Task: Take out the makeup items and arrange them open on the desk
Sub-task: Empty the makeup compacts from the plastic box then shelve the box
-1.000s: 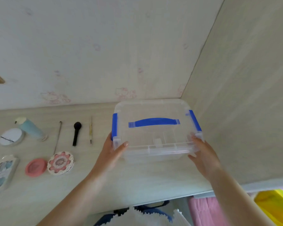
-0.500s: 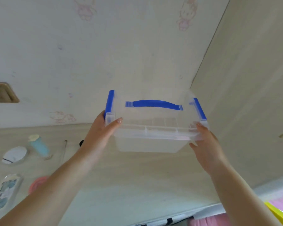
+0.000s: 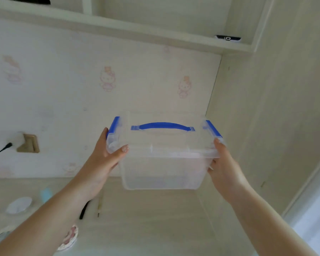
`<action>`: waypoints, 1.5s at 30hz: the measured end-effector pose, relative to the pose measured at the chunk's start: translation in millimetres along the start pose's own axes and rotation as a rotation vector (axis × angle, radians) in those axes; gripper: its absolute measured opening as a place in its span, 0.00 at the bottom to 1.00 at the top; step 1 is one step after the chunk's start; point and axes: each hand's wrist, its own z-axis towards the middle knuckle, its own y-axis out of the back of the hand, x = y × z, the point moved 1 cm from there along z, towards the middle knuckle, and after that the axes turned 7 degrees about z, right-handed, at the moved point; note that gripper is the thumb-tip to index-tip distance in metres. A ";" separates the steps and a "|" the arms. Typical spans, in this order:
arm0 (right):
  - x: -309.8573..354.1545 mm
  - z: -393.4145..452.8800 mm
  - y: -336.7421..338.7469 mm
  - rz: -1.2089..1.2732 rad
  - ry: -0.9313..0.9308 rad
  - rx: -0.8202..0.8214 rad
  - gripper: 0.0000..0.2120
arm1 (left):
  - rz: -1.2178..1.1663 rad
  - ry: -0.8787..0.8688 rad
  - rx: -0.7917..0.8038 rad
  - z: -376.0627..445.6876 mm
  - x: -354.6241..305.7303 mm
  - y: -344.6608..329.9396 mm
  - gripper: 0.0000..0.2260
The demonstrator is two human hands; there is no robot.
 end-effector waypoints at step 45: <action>321.8 103.8 -127.2 -0.214 0.768 0.095 0.45 | 0.700 -0.666 -0.419 158.7 -343.1 -2.5 0.47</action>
